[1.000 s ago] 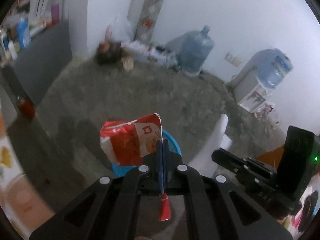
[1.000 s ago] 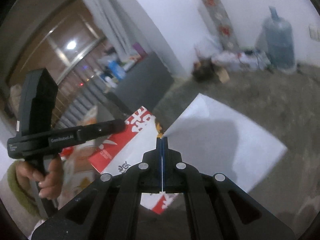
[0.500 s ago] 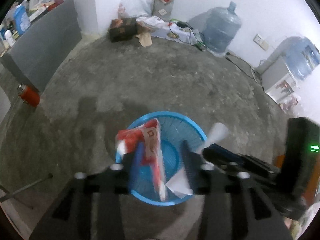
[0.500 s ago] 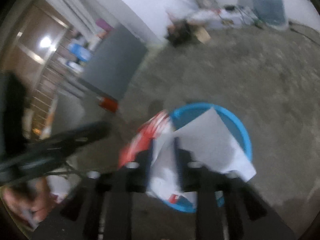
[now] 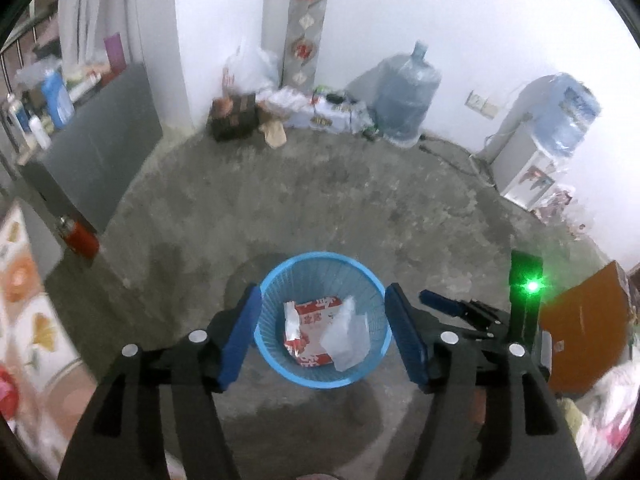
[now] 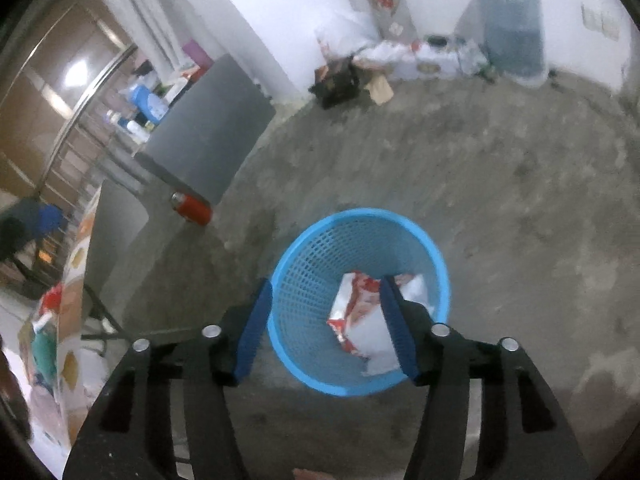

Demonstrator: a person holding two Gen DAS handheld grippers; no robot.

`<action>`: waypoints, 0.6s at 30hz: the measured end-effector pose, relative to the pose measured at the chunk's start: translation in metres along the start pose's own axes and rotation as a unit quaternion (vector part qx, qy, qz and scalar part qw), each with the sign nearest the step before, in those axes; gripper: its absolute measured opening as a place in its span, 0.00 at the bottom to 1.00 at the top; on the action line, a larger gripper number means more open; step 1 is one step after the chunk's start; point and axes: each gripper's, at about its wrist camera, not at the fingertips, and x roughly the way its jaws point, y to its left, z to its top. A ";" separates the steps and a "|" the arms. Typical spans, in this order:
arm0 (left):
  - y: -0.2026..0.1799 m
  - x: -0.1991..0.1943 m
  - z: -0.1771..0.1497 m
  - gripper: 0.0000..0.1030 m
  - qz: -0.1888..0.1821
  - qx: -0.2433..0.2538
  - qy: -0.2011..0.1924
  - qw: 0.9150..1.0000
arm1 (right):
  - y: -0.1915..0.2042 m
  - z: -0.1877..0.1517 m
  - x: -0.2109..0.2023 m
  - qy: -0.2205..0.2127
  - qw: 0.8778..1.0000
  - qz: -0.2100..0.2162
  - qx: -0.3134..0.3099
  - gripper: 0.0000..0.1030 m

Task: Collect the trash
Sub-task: 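Move both tools back over the table toward the Pepsi bottle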

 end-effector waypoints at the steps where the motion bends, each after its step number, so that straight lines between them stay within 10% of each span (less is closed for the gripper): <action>1: 0.001 -0.018 -0.004 0.63 -0.003 0.003 -0.010 1.000 | 0.004 -0.001 -0.005 -0.005 1.000 -0.005 -0.010 0.61; 8: 0.022 -0.130 -0.058 0.75 0.003 -0.008 -0.056 0.998 | 0.058 -0.012 -0.066 -0.056 0.991 -0.064 -0.100 0.91; 18: 0.042 -0.220 -0.197 0.95 0.020 -0.101 -0.066 0.993 | 0.154 -0.065 -0.105 -0.108 0.960 -0.093 -0.239 0.92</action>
